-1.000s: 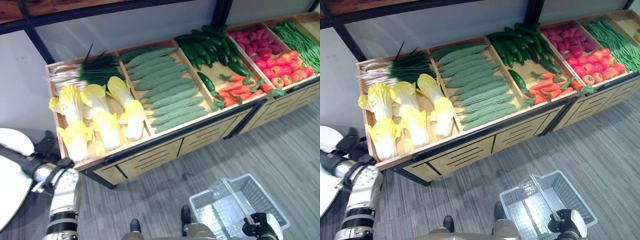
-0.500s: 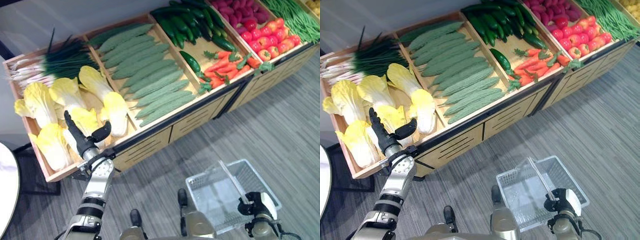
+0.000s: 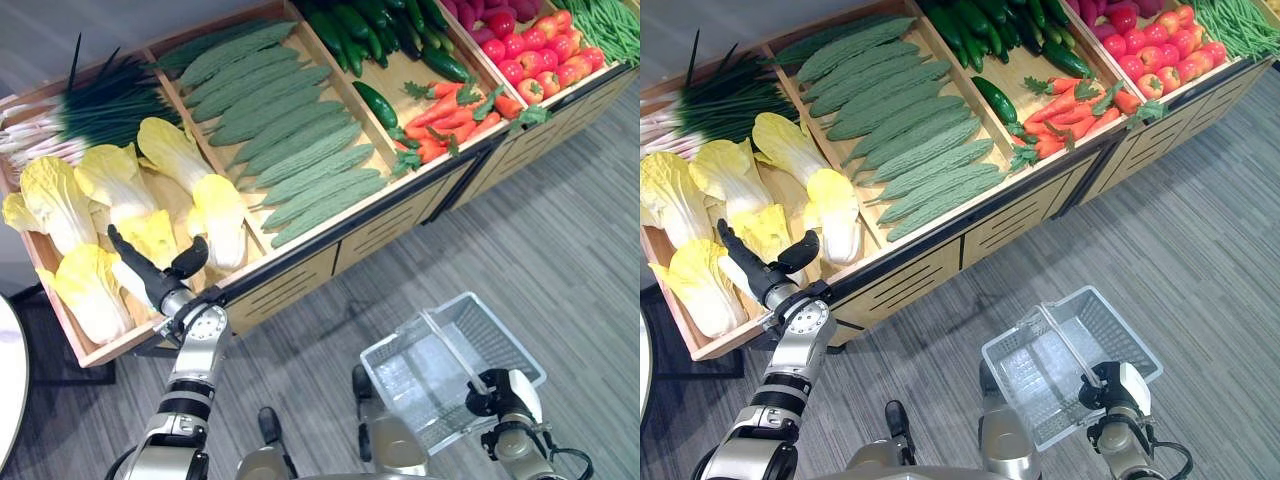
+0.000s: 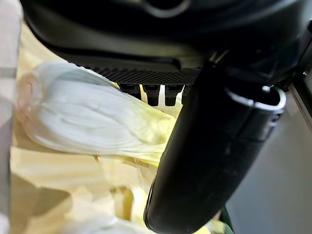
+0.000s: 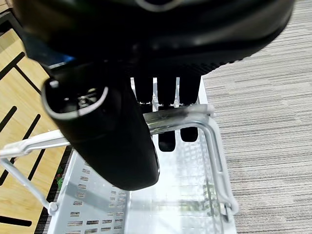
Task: Get the vegetables into the basket
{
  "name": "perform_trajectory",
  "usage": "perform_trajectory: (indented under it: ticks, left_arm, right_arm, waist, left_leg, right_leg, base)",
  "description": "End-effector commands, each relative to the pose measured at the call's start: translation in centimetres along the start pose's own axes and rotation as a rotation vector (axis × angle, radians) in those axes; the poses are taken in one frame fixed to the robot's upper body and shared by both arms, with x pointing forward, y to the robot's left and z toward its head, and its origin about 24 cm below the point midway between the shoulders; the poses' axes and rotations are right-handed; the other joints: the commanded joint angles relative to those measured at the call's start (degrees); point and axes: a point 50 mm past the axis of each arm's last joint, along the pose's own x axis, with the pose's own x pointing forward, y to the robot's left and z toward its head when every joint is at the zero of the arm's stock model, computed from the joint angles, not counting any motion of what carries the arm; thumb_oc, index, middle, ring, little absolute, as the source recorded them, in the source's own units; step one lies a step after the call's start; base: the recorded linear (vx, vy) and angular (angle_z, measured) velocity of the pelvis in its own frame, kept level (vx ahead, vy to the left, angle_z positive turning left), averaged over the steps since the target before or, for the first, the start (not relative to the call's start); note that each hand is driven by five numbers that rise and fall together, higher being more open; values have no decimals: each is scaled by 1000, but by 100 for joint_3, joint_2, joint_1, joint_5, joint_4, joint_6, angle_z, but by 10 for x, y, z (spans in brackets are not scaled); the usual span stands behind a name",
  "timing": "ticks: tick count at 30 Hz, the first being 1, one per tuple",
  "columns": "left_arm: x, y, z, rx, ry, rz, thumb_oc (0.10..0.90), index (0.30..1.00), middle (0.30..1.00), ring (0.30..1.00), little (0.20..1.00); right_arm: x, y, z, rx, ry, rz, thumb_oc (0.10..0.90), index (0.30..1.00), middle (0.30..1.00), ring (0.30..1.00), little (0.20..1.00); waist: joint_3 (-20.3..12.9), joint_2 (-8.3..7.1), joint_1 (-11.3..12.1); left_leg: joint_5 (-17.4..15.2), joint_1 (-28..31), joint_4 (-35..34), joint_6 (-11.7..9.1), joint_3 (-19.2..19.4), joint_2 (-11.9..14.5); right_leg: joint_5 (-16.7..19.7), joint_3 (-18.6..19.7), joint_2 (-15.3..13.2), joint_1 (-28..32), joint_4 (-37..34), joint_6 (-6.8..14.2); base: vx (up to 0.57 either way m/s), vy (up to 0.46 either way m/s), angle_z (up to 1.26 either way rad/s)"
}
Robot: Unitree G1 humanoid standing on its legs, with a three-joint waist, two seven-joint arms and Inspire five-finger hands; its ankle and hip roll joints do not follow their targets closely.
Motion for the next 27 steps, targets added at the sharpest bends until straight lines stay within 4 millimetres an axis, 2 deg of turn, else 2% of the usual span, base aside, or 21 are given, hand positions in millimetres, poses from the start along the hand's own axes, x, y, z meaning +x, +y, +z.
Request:
perform_trajectory:
  ticks: [1, 2, 6, 8, 11, 13, 15, 18, 19, 20, 21, 25, 27]
  left_arm:
    - [25, 5, 45, 25, -287, 85, 900, 1000, 1000, 1000, 1000]
    - [29, 14, 44, 79, -333, 125, 900, 1000, 1000, 1000, 1000]
    - [31, 20, 42, 120, -345, 166, 900, 1000, 1000, 1000, 1000]
    - [31, 24, 32, 154, -306, 177, 900, 1000, 1000, 1000, 1000]
    - [30, 28, 16, 211, -238, 189, 900, 1000, 1000, 1000, 1000]
    - [25, 34, -15, 357, -154, 133, 900, 1000, 1000, 1000, 1000]
    - [22, 34, -30, 436, -109, 91, 900, 1000, 1000, 1000, 1000]
    - [20, 37, -51, 554, -29, 47, 816, 882, 882, 882, 882]
    - [18, 39, -62, 593, 21, 32, 629, 621, 621, 621, 621]
    - [18, 41, -66, 610, 46, 35, 563, 528, 528, 528, 528]
    - [15, 43, -74, 645, 83, 16, 400, 300, 300, 300, 300]
    - [3, 62, -110, 773, 311, -21, 400, 300, 300, 300, 300]
    - [-2, 72, -121, 773, 416, -11, 400, 300, 300, 300, 300]
  right_arm:
    - [7, -22, 15, 6, -108, -134, 400, 300, 300, 300, 300]
    - [6, -20, 14, 10, -103, -130, 400, 300, 300, 300, 300]
    - [5, -18, 12, 12, -98, -128, 400, 300, 300, 300, 300]
    - [5, -17, 10, 11, -88, -125, 400, 300, 300, 300, 300]
    - [4, -17, 10, 11, -96, -125, 400, 300, 300, 300, 300]
    - [5, -18, 12, 17, -97, -125, 400, 300, 300, 300, 300]
    - [6, -19, 13, 26, -94, -129, 400, 300, 300, 300, 300]
    - [9, -19, 20, 37, -108, -129, 400, 300, 300, 300, 300]
    - [9, -19, 22, 35, -117, -125, 400, 300, 300, 300, 300]
    - [10, -19, 24, 33, -124, -125, 400, 300, 300, 300, 300]
    - [11, -19, 26, 29, -129, -123, 400, 300, 300, 300, 300]
    - [15, -22, 36, 11, -166, -112, 400, 300, 300, 300, 300]
    - [18, -26, 41, 1, -183, -110, 400, 300, 300, 300, 300]
  waist:
    - [-251, -430, 40]
    - [-253, -441, 75]
    - [-269, -444, 77]
    - [-280, -429, 86]
    - [-290, -425, 70]
    - [-284, -417, 55]
    - [-288, -408, 38]
    - [-295, -403, 4]
    - [-297, -401, -15]
    - [-303, -399, -25]
    - [-311, -392, -36]
    - [-345, -368, -114]
    - [-352, -351, -137]
  left_leg:
    - [-59, 103, 6, -373, -272, 400]
    - [-69, 107, 6, -382, -283, 402]
    - [-81, 122, 6, -387, -282, 405]
    - [-86, 130, 6, -386, -285, 399]
    - [-97, 142, 6, -381, -276, 398]
    - [-103, 163, 6, -371, -253, 388]
    - [-105, 167, 6, -365, -241, 382]
    - [-104, 156, 6, -365, -215, 381]
    - [-99, 154, 6, -367, -198, 385]
    - [-103, 152, 6, -367, -187, 386]
    - [-101, 156, 6, -368, -175, 387]
    - [-118, 215, 6, -374, -104, 389]
    - [-126, 246, 6, -378, -64, 398]
  right_leg:
    - [-520, 185, -515, 247, 75, 630]
    - [-550, 165, -510, 278, 72, 630]
    - [-563, 157, -511, 293, 71, 632]
    - [-568, 147, -520, 299, 75, 629]
    - [-570, 151, -517, 294, 83, 624]
    - [-564, 163, -523, 298, 80, 624]
    - [-557, 176, -523, 285, 84, 626]
    - [-550, 212, -519, 250, 89, 630]
    - [-545, 222, -517, 232, 92, 629]
    - [-540, 237, -511, 220, 94, 629]
    - [-538, 248, -509, 216, 97, 630]
    - [-530, 313, -492, 205, 109, 628]
    - [-526, 336, -488, 210, 110, 628]
  base:
    - [0, 0, 0]
    - [0, 0, 0]
    - [0, 0, 0]
    - [0, 0, 0]
    - [0, 0, 0]
    - [0, 0, 0]
    - [0, 0, 0]
    - [0, 0, 0]
    - [-6, 21, -4]
    - [1, 23, -4]
    - [11, 27, -6]
    - [10, 35, -9]
    - [9, 35, -20]
